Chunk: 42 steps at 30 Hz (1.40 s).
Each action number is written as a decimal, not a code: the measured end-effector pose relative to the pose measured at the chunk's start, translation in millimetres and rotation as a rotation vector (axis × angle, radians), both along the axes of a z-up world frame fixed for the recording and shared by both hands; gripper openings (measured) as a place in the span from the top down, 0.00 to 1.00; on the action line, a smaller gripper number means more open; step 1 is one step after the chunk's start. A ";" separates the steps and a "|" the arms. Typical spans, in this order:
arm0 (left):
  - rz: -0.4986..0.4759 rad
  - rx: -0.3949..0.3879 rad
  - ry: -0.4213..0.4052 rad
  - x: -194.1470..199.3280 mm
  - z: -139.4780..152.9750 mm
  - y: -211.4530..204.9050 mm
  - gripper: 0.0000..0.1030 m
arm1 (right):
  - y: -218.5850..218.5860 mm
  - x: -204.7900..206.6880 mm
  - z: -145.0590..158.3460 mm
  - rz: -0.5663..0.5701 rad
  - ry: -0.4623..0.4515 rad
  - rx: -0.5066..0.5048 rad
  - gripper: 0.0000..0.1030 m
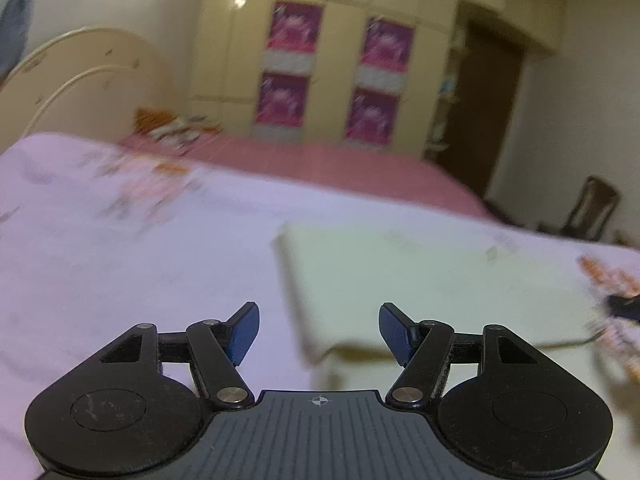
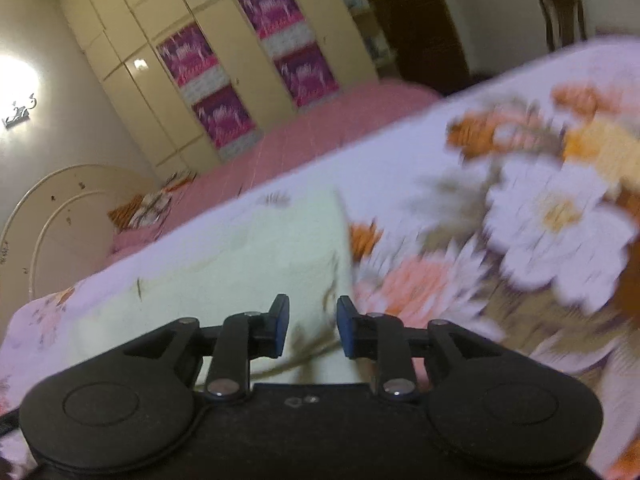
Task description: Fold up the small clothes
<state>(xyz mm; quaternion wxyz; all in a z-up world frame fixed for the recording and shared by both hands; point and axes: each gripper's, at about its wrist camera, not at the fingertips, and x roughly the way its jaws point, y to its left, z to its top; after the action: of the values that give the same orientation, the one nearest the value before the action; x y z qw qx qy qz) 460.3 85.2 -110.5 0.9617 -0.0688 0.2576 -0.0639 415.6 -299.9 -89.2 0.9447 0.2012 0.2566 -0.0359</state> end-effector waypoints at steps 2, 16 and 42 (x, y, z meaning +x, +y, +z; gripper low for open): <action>-0.048 0.003 0.006 13.0 -1.4 -18.1 0.36 | 9.0 9.6 1.0 0.043 0.006 -0.032 0.79; -0.066 0.085 0.023 44.5 -15.3 -32.7 0.36 | 18.8 35.6 -14.6 0.103 0.059 -0.117 0.74; -0.156 0.075 0.022 97.3 -16.9 -93.7 0.36 | 86.1 101.1 -15.1 0.246 0.016 -0.130 0.64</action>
<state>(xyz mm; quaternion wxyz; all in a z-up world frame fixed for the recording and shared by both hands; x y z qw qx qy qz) 557.6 -8.5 -127.4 0.9528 -0.0131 0.2750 -0.1284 516.7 -213.8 -104.4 0.9509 0.1063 0.2839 0.0620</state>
